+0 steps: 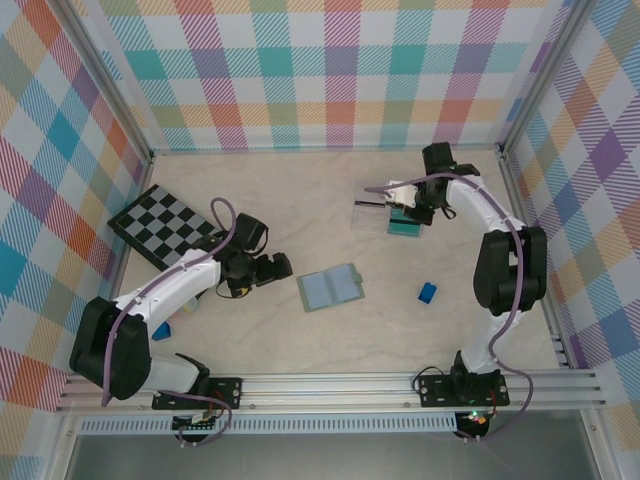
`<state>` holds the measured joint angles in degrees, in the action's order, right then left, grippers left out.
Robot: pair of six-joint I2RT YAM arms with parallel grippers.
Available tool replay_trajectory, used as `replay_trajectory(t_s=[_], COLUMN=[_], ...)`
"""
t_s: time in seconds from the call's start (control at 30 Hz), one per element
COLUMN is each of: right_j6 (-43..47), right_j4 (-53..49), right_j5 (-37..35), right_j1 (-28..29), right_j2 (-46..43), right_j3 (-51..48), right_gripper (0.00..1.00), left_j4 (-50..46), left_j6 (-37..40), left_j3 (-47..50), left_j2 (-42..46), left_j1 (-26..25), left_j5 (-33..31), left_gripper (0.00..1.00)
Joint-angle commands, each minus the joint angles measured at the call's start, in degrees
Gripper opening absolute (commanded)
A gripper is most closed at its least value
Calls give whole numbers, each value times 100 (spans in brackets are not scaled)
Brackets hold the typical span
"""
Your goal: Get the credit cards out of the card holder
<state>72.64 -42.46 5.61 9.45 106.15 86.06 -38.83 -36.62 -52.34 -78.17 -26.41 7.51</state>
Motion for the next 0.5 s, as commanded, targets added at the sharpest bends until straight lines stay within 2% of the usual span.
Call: replay_trajectory(t_s=[0.0,0.47], right_j6=[313,255], right_j4=[75,79], right_j5=[-38,178], right_j1=[57,109], right_j2=[-6,210], right_j3=[-87,-91], right_gripper=[0,0], left_j4=[12,139], left_j6=[-64,-141], left_j3=[-101,48], left_j2=[-33,5], left_j1=[98,94], left_j5=[146,279], left_gripper=[100,100])
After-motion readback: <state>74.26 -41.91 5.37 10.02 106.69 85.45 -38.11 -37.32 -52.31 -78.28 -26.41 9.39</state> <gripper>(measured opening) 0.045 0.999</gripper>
